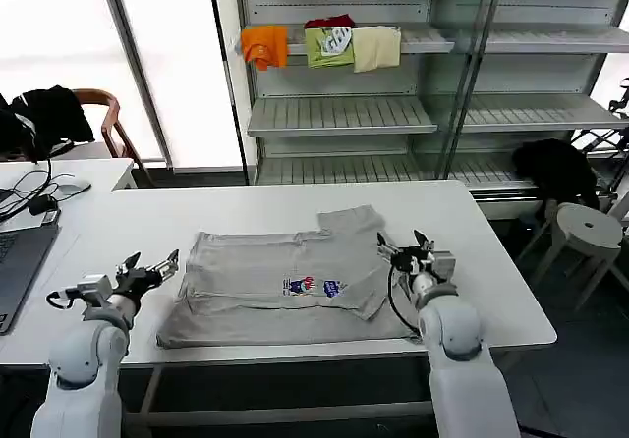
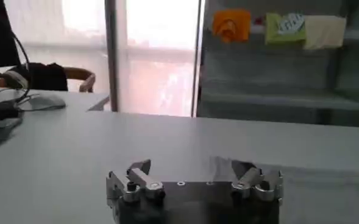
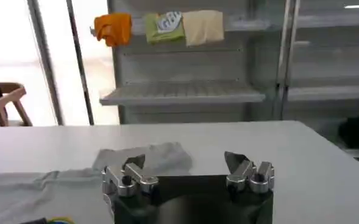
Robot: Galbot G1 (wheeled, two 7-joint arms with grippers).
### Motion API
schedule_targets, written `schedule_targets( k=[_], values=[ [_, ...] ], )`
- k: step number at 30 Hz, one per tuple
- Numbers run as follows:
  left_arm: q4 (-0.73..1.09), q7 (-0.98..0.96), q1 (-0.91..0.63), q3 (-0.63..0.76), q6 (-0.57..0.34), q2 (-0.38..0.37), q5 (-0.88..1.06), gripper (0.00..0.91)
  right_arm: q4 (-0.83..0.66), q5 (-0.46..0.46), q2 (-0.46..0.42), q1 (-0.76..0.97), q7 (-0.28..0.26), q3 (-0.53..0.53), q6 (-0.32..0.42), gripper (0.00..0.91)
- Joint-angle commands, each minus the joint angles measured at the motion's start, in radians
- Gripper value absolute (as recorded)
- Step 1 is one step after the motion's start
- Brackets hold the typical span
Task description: Fold and organize the clothes.
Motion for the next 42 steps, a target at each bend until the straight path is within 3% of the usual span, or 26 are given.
schedule_targets(
  k=[1,4,10,20,29,31,33,35,37,39,40,41,42],
  values=[
    [0.210,0.101,-0.197,0.101,-0.077,-0.006,0.107,0.907,-0.476,-0.149,0.065,0.277,-0.142,0.038,0.167,0.907],
    [0.263,0.113,-0.231,0.112,-0.089,-0.013,0.118,0.907,-0.558,-0.169,0.091,0.314,-0.163,0.067,0.203,0.907],
    [0.376,0.114,-0.291,0.126,-0.074,-0.021,0.173,0.907,-0.639,-0.224,0.121,0.368,-0.134,0.083,0.191,0.907],
    [0.515,0.114,-0.361,0.137,-0.048,-0.027,0.213,0.907,-0.663,-0.235,0.121,0.397,-0.109,0.079,0.126,0.907],
    [0.557,0.114,-0.384,0.130,-0.050,-0.027,0.220,0.907,-0.658,-0.249,0.121,0.394,-0.120,0.070,0.121,0.907],
    [0.560,0.114,-0.383,0.129,-0.050,-0.025,0.224,0.856,-0.655,-0.251,0.121,0.390,-0.122,0.066,0.120,0.907],
    [0.557,0.114,-0.378,0.129,-0.049,-0.023,0.227,0.685,-0.653,-0.256,0.121,0.387,-0.123,0.062,0.119,0.907],
    [0.553,0.116,-0.370,0.129,-0.050,-0.022,0.227,0.443,-0.654,-0.272,0.121,0.385,-0.121,0.061,0.114,0.816],
    [0.544,0.119,-0.361,0.129,-0.050,-0.021,0.227,0.353,-0.655,-0.280,0.121,0.381,-0.126,0.061,0.107,0.524],
    [0.534,0.123,-0.352,0.127,-0.051,-0.021,0.227,0.302,-0.653,-0.288,0.121,0.376,-0.128,0.056,0.098,0.333],
    [0.531,0.125,-0.349,0.127,-0.051,-0.021,0.227,0.262,-0.651,-0.290,0.121,0.373,-0.131,0.055,0.095,0.141],
    [0.528,0.127,-0.346,0.127,-0.052,-0.021,0.227,0.232,-0.650,-0.291,0.121,0.372,-0.131,0.055,0.094,0.050],
    [0.526,0.129,-0.344,0.127,-0.052,-0.022,0.227,0.131,-0.648,-0.291,0.121,0.369,-0.132,0.053,0.088,0.000]
  ],
)
